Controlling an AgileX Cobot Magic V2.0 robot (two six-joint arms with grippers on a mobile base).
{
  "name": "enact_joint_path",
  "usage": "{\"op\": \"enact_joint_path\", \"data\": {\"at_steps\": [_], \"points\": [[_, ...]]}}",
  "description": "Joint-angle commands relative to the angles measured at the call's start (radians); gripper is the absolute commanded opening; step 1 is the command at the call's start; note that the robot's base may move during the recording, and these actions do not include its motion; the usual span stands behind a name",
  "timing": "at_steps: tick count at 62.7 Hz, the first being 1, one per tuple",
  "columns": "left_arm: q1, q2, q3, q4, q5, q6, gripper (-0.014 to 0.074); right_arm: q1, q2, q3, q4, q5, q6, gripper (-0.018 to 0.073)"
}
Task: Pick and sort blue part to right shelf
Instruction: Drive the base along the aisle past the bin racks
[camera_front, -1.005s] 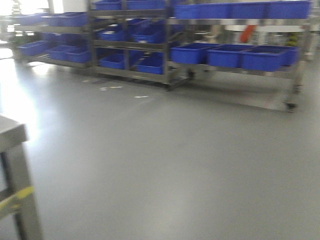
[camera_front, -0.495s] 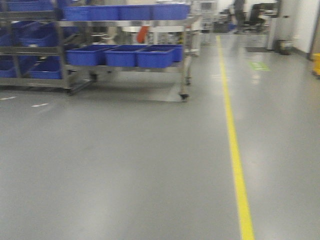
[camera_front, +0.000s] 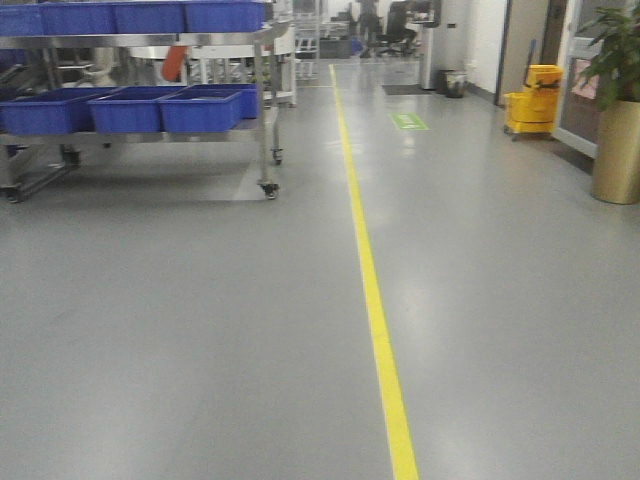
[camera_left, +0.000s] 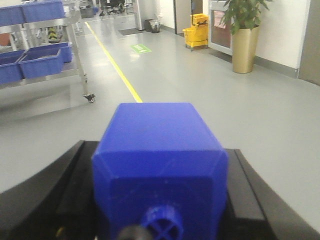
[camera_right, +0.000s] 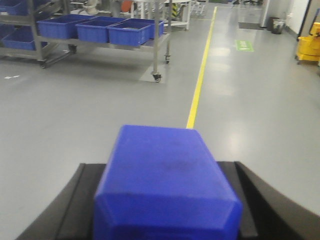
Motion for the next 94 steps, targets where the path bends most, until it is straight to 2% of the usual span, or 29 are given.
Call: {"op": "enact_joint_path", "data": {"at_steps": [1, 94], "points": [[0.002, -0.011, -0.027, 0.005, -0.092, -0.008, 0.0321, -0.004, 0.019, -0.028, -0.015, -0.094, -0.006, 0.0194], [0.002, -0.011, -0.027, 0.005, -0.093, -0.008, 0.0321, -0.004, 0.019, -0.028, -0.015, -0.091, -0.006, 0.0194]]}}
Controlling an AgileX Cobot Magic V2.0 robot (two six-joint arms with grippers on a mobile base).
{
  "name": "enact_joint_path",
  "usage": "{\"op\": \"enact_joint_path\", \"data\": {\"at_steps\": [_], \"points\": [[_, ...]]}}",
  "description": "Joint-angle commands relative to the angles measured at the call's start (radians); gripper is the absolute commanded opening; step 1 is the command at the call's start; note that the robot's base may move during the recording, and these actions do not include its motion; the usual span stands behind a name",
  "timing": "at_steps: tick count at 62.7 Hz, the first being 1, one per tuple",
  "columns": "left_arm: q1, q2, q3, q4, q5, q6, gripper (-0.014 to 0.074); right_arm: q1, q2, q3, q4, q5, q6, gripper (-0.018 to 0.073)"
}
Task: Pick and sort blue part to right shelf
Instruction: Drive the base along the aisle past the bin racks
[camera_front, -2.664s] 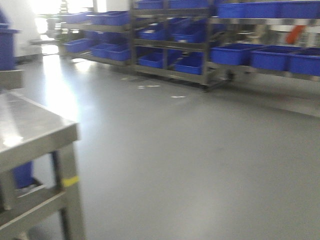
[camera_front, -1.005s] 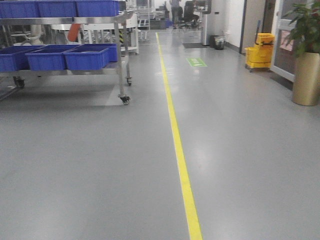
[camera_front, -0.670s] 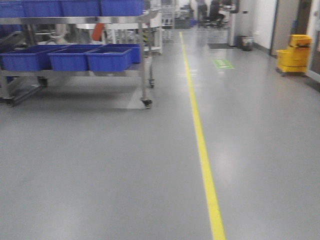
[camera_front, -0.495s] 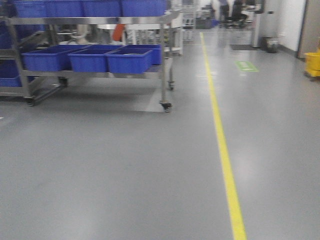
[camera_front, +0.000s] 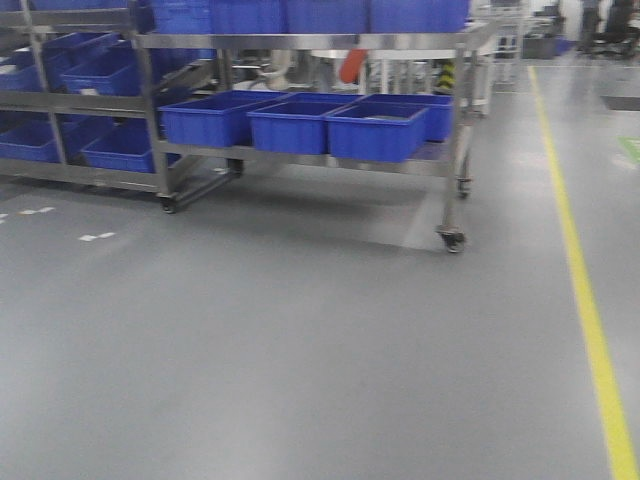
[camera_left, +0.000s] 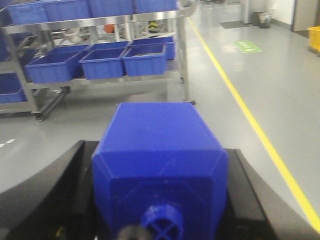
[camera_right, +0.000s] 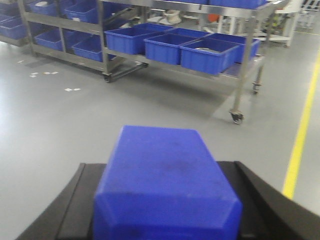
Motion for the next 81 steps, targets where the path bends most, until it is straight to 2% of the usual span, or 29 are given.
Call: {"op": "enact_joint_path", "data": {"at_steps": [1, 81], "points": [[0.002, -0.011, -0.027, 0.007, -0.093, -0.008, 0.0321, -0.004, 0.019, -0.028, -0.015, -0.091, -0.006, 0.0194], [0.005, -0.011, -0.027, 0.003, -0.097, -0.008, 0.0321, -0.004, 0.019, -0.028, -0.015, -0.091, -0.006, 0.0194]]}}
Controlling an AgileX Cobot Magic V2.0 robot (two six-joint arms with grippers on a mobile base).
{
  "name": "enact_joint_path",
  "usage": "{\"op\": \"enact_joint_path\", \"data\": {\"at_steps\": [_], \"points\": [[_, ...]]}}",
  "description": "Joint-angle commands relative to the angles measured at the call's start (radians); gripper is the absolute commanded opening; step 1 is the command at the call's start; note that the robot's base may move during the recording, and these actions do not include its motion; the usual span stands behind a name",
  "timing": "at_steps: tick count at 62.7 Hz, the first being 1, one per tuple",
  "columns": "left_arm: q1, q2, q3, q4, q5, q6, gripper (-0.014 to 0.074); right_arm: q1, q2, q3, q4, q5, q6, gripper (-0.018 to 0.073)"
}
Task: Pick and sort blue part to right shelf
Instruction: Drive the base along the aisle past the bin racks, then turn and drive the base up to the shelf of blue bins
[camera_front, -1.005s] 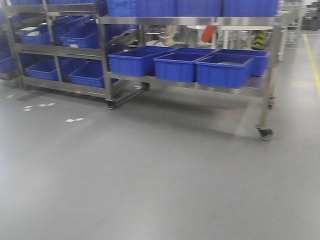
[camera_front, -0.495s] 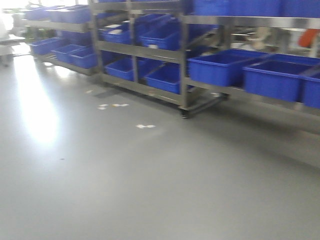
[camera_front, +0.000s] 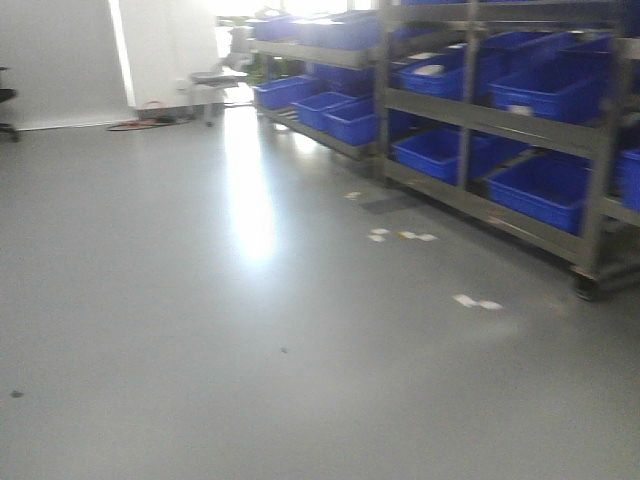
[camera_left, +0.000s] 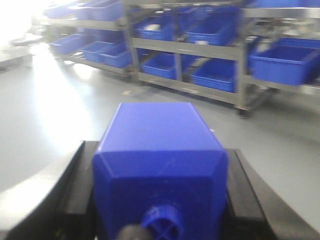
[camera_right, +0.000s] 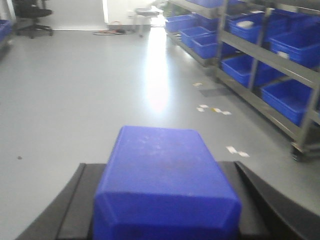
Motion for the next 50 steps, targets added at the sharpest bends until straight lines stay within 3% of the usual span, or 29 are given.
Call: {"op": "enact_joint_path", "data": {"at_steps": [1, 50], "points": [[0.003, -0.011, -0.027, 0.005, -0.091, -0.008, 0.0321, -0.004, 0.019, -0.028, -0.013, -0.093, -0.006, 0.0194], [0.003, -0.011, -0.027, 0.005, -0.091, -0.008, 0.0321, -0.004, 0.019, -0.028, -0.013, -0.093, -0.006, 0.0194]]}}
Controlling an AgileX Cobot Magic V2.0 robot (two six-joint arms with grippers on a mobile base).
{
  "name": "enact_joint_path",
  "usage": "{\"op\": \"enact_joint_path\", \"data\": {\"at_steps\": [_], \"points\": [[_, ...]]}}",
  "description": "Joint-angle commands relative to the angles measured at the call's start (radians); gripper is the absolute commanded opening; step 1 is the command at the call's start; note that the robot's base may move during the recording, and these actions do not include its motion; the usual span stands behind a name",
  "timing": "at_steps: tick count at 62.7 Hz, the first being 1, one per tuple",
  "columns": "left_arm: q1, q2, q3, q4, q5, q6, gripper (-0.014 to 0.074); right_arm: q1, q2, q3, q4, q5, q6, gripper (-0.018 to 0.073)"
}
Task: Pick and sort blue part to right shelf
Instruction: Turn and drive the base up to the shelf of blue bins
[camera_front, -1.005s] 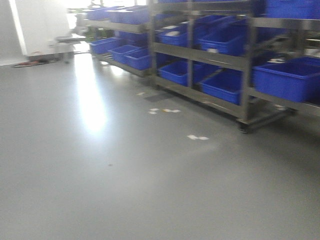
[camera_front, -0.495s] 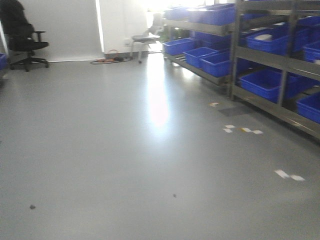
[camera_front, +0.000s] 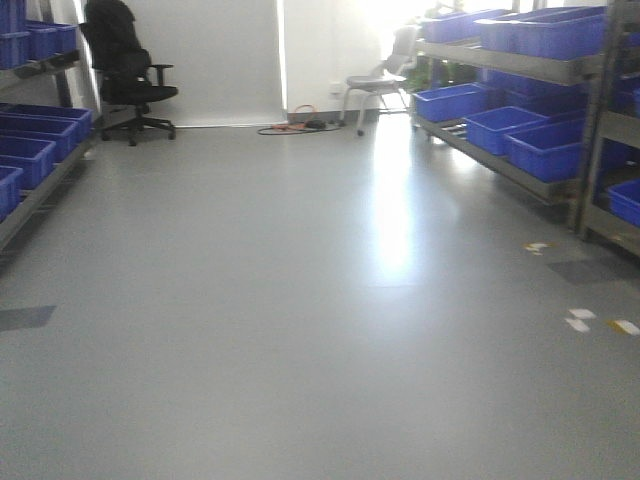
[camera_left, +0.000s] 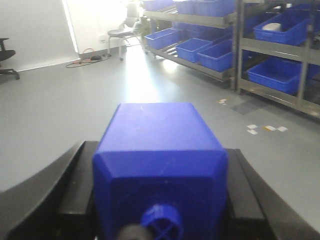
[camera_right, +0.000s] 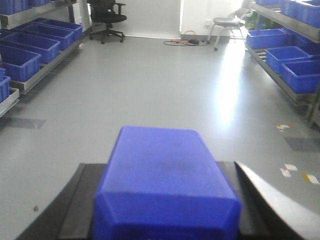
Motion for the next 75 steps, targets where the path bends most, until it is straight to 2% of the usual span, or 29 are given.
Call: {"op": "enact_joint_path", "data": {"at_steps": [1, 75], "points": [[0.001, -0.011, -0.027, 0.005, -0.091, -0.008, 0.0321, -0.004, 0.019, -0.028, -0.013, -0.093, -0.006, 0.0194], [0.001, -0.011, -0.027, 0.005, -0.091, -0.008, 0.0321, -0.004, 0.019, -0.028, -0.013, -0.093, -0.006, 0.0194]]}}
